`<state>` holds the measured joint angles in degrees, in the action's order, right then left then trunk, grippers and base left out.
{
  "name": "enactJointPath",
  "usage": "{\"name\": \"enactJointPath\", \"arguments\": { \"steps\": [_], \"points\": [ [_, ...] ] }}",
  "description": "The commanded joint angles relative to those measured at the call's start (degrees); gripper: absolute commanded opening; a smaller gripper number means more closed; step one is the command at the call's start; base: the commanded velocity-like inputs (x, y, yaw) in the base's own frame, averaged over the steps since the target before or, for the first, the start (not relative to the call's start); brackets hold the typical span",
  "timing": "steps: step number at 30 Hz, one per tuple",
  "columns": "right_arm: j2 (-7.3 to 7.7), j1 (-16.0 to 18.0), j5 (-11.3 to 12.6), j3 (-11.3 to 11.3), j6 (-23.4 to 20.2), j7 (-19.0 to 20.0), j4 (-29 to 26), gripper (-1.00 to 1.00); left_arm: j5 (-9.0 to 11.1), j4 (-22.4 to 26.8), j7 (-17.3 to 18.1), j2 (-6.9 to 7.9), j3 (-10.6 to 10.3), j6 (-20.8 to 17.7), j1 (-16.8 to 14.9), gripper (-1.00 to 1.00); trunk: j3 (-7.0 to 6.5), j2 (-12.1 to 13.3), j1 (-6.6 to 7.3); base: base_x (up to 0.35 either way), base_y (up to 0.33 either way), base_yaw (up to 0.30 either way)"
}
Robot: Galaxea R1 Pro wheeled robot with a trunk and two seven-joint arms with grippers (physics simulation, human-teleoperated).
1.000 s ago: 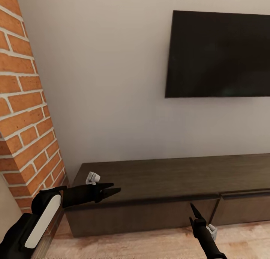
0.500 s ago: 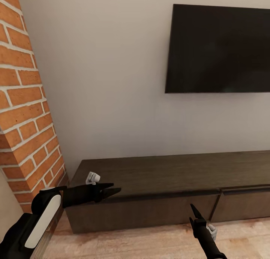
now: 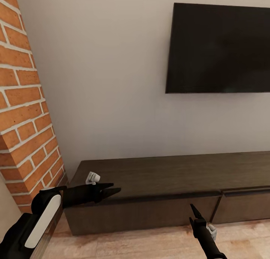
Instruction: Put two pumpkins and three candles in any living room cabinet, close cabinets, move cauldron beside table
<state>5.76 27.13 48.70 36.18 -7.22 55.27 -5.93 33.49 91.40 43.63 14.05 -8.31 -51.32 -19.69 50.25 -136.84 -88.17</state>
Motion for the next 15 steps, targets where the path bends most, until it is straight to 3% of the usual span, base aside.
{"name": "enactJointPath", "arguments": {
  "steps": [1,15],
  "points": [
    [0.01,0.03,0.60,-0.14,-0.60,0.18,0.04,1.00,0.17,0.01,0.00,0.03,-0.04,-0.29,-0.05,1.00,0.06,-0.02,-0.01,0.214,0.000,0.000],
    [0.01,0.03,0.60,-0.14,-0.68,0.18,0.04,1.00,0.17,0.01,0.05,0.02,0.04,-0.28,-0.09,1.00,0.06,-0.02,-0.01,0.153,0.000,0.000]
  ]
}}
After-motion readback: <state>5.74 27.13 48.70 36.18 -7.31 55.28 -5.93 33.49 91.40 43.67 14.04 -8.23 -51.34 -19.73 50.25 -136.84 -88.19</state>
